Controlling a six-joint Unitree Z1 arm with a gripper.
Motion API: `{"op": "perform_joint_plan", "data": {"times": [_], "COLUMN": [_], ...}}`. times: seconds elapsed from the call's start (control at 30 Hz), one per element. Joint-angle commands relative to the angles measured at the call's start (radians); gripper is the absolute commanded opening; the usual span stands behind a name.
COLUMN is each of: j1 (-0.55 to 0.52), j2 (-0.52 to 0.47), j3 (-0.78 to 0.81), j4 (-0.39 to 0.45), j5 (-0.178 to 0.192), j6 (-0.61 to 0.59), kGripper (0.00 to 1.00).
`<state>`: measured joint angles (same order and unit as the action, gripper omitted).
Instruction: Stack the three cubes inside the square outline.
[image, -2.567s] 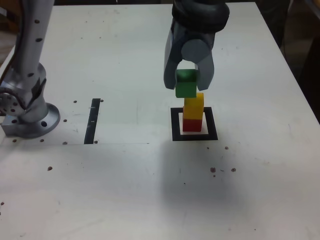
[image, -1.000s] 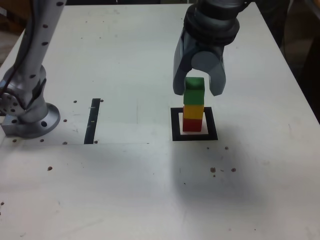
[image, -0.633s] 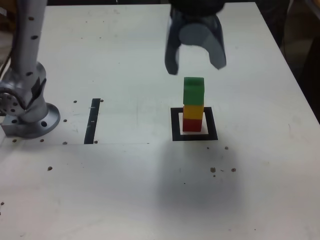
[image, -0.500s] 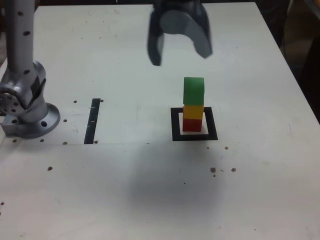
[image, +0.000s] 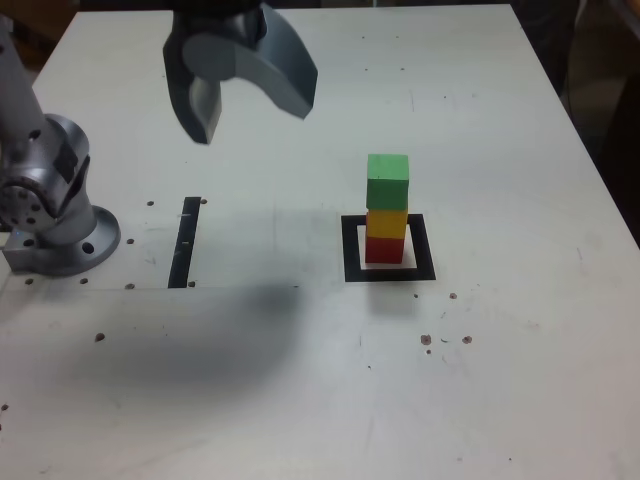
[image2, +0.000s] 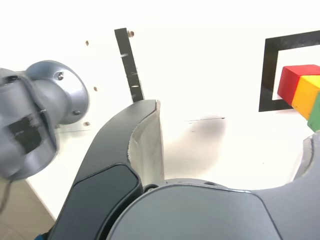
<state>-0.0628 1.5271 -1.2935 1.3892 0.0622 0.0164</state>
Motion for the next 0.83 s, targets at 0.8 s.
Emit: {"op": "perform_joint_plan", "data": {"times": [0.8], "j1": [0.0], "j2": [-0.021], "j3": [0.617], "j4": [-0.341], "j5": [0.02], "j6": [-0.037], "kGripper": [0.99]}}
